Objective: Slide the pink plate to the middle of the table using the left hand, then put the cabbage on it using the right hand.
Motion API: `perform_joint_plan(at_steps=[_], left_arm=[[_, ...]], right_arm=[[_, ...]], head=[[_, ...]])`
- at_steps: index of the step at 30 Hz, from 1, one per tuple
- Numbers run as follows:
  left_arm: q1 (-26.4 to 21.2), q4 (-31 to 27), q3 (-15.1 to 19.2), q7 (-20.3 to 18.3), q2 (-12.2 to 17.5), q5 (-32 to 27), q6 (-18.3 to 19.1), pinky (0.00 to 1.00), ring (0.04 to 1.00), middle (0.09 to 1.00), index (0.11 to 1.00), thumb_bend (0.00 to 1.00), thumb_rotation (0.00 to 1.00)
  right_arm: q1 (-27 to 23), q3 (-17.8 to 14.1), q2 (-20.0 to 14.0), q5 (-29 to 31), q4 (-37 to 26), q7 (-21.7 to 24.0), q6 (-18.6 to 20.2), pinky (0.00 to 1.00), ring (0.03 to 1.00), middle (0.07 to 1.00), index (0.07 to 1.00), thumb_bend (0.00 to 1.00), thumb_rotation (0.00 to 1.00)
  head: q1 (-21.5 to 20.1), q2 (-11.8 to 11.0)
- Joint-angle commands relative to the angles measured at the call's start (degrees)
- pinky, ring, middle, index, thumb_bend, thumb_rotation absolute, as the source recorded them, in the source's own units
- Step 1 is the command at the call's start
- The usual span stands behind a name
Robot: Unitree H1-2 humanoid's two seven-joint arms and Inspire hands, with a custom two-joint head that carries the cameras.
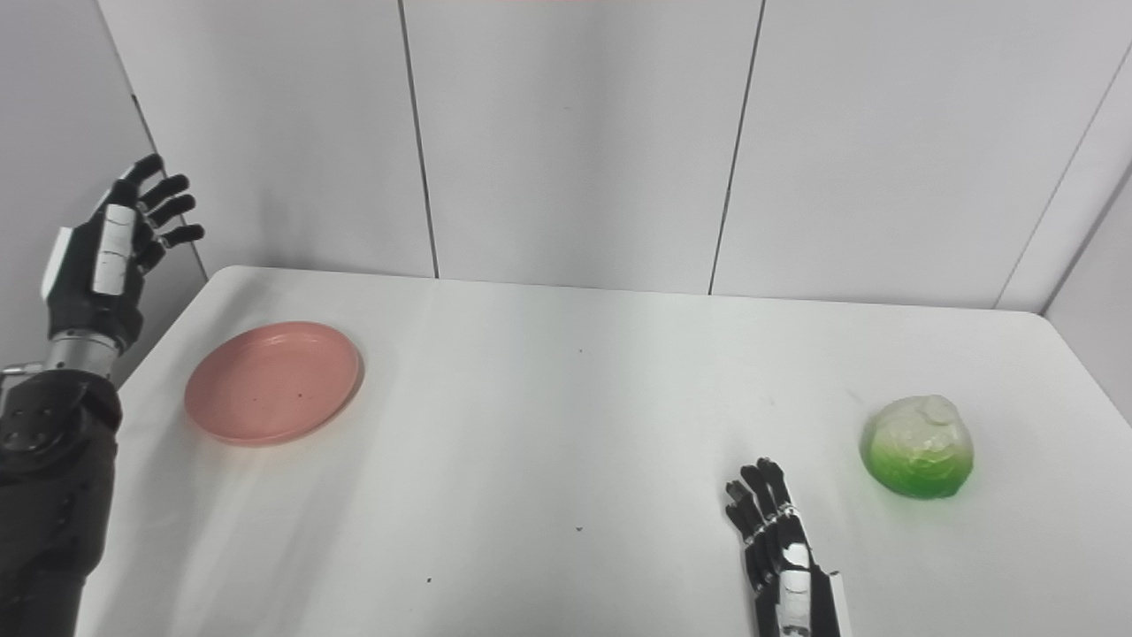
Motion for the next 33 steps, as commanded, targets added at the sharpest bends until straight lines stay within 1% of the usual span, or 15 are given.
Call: perform_joint_plan(at_steps=[1,2,3,6,10,12,16,18,22,24,28,29,31,33], left_arm=[[-4.13,2.88,0.39,-0.61,2.45,-0.64,-3.23,0.71,0.864,0.852,0.845,1.0,0.86],[-4.65,4.72,0.51,-0.62,2.67,-0.79,-3.54,0.71,0.864,0.85,0.841,1.0,0.86],[-5.62,8.51,0.56,-1.37,3.19,-1.06,-5.14,0.72,0.865,0.848,0.833,1.0,0.85],[-7.99,17.41,0.69,-3.42,4.36,-1.74,-9.37,0.73,0.86,0.855,0.854,0.96,0.85],[-10.03,24.93,1.28,-2.29,4.28,-2.23,-10.27,0.71,0.849,0.859,0.843,0.96,0.82],[-11.09,29.66,1.17,-2.97,4.82,-2.27,-12.05,0.72,0.851,0.866,0.849,0.96,0.82],[-12.89,36.98,1.7,-4.13,5.03,-3.73,-14.36,0.76,0.856,0.867,0.847,0.93,0.81],[-13.35,39.4,1.53,-4.67,5.06,-3.9,-15.62,0.74,0.85,0.865,0.818,0.94,0.81],[-14.36,43.55,0.53,-5.49,5.43,-3.68,-16.81,0.73,0.846,0.86,0.827,0.95,0.8],[-14.88,44.97,0.41,-5.36,5.43,-3.76,-16.96,0.75,0.855,0.867,0.833,0.97,0.78],[-15.52,46.67,-0.05,-4.89,5.17,-3.48,-16.52,0.78,0.857,0.854,0.826,0.94,0.78],[-15.53,46.82,-0.08,-5.16,5.01,-3.62,-16.46,0.78,0.861,0.852,0.824,0.94,0.78],[-15.5,47.15,-0.23,-6.21,4.66,-3.88,-16.48,0.82,0.866,0.855,0.821,0.99,0.75],[-15.6,47.89,-0.51,-6.56,4.05,-3.89,-16.41,0.83,0.858,0.854,0.818,1.0,0.74]], right_arm=[[4.0,-0.3,-0.08,-0.07,1.73,-0.51,1.18,0.92,0.887,0.912,0.915,0.78,1.0],[4.04,-0.29,-0.09,-0.12,1.61,-0.53,1.26,0.92,0.887,0.912,0.915,0.78,1.0],[4.1,-0.28,-0.06,-0.22,1.46,-0.62,1.39,0.92,0.887,0.913,0.916,0.78,1.0],[4.3,-0.22,0.11,-0.27,1.1,-0.83,1.82,0.91,0.889,0.917,0.918,0.79,1.0],[4.51,0.02,0.19,-0.37,0.71,-0.94,2.19,0.91,0.891,0.92,0.921,0.79,1.0],[4.64,0.17,0.26,-0.78,0.48,-1.07,1.95,0.91,0.889,0.919,0.918,0.8,1.0],[4.88,0.3,0.52,-0.93,0.07,-1.3,2.02,0.91,0.888,0.92,0.919,0.79,0.99],[4.91,0.37,0.64,-1.05,0.03,-1.39,1.99,0.91,0.884,0.918,0.917,0.79,0.99],[4.96,0.44,1.09,-1.35,-0.16,-1.86,2.25,0.9,0.87,0.9,0.907,0.79,0.99],[5.0,0.56,1.21,-1.44,-0.32,-2.11,2.37,0.89,0.867,0.897,0.904,0.79,0.98],[5.08,1.0,1.25,-1.59,-0.48,-2.69,2.12,0.88,0.857,0.891,0.899,0.79,0.97],[5.14,1.12,1.29,-1.56,-0.58,-2.79,2.12,0.88,0.855,0.89,0.898,0.8,0.97],[5.27,1.39,1.27,-1.63,-0.81,-2.92,2.05,0.87,0.857,0.892,0.898,0.8,0.96],[5.51,1.68,1.2,-1.85,-1.23,-3.09,2.05,0.87,0.856,0.892,0.898,0.8,0.96]], head=[[-0.2,0.32],[-0.2,0.32],[-0.2,0.32],[-0.41,0.45],[-0.88,0.64],[-1.44,0.84],[-2.09,1.11],[-2.37,1.21],[-2.87,1.32],[-3.11,1.38],[-3.46,1.52],[-3.67,1.57],[-4.09,1.75],[-4.53,2.06]])
